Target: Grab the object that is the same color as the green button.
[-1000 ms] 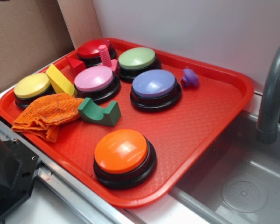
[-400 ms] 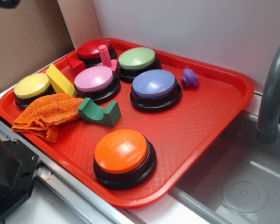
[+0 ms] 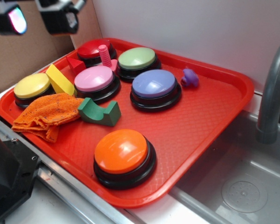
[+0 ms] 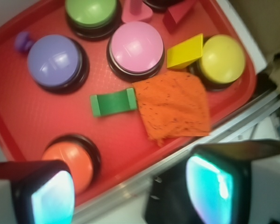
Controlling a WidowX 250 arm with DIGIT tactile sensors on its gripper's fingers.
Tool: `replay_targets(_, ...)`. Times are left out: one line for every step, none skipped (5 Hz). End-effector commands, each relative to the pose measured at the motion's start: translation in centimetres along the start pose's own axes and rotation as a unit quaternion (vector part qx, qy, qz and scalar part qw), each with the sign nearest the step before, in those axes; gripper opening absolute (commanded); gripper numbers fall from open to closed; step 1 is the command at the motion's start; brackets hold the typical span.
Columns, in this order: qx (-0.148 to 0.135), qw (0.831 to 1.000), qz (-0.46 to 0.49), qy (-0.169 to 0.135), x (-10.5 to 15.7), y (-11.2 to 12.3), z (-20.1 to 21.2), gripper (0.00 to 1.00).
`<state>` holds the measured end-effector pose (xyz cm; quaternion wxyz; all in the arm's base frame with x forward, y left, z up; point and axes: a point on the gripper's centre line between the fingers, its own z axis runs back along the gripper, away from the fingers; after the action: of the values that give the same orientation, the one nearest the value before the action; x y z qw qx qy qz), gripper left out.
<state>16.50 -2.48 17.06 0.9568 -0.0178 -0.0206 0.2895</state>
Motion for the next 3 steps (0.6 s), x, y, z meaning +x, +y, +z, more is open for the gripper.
replay_targets(-0.009,1.000,0.005,-0.014,2.2,-1.9,-5.3,1.00)
replay_targets(-0.012,0.999,-0.035,-0.009,2.6,-2.8,-7.8,1.00)
replay_targets(-0.006,0.998,-0.059,-0.005,2.9,-3.6,-9.7,1.00)
